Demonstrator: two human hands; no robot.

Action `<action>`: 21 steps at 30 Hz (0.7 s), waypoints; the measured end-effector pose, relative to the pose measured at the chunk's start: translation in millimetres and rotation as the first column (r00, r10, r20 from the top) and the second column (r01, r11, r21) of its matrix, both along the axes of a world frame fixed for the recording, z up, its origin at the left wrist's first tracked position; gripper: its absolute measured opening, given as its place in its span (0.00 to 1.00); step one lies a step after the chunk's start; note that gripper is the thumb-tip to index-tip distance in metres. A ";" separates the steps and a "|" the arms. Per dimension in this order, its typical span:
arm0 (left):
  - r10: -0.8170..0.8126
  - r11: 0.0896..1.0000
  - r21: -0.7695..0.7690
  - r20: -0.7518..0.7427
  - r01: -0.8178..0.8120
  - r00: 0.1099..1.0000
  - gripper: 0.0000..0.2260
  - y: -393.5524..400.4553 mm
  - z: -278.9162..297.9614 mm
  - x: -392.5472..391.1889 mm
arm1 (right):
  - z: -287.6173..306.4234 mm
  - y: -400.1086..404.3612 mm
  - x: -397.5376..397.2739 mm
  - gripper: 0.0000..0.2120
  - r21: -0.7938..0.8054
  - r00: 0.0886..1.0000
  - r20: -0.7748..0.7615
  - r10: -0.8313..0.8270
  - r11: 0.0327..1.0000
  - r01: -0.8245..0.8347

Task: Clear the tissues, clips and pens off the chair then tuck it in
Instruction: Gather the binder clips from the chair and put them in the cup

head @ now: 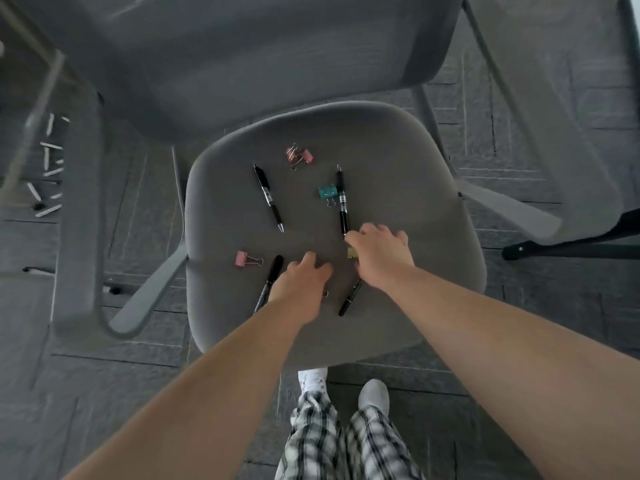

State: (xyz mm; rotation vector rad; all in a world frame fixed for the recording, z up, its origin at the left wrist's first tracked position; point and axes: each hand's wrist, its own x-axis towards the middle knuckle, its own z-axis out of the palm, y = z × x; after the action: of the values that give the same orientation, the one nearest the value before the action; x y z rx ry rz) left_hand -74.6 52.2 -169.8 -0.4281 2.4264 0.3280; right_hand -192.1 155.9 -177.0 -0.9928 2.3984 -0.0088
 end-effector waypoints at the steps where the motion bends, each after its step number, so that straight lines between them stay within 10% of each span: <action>1: -0.048 0.999 -0.006 0.010 0.048 0.999 0.21 -2.8 -0.5 -2.3 | -0.8 -1.6 -0.4 0.17 -0.003 1.000 -0.005 0.011 1.000 -0.011; 6: -0.142 0.989 0.043 0.051 0.140 0.989 0.11 -10.7 -1.9 -7.3 | 1.9 -5.2 -2.5 0.08 -0.037 0.998 0.042 0.055 0.998 -0.053; 13: 0.292 0.937 0.236 -0.132 -0.256 0.947 0.05 -14.8 23.4 -6.2 | 26.9 -11.4 -4.2 0.08 -0.112 0.995 0.095 -0.027 0.993 0.038; 21: 0.547 0.831 0.075 -0.289 -0.551 0.786 0.14 -74.0 30.2 5.0 | 43.1 -45.1 -11.2 0.21 -0.185 0.948 0.225 -0.223 0.946 0.267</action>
State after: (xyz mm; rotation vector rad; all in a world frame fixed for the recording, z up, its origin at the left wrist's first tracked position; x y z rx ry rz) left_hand -69.7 -21.8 -139.5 -1.1801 2.5466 0.6699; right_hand -203.2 110.8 -133.9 -0.7347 2.3492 -0.4462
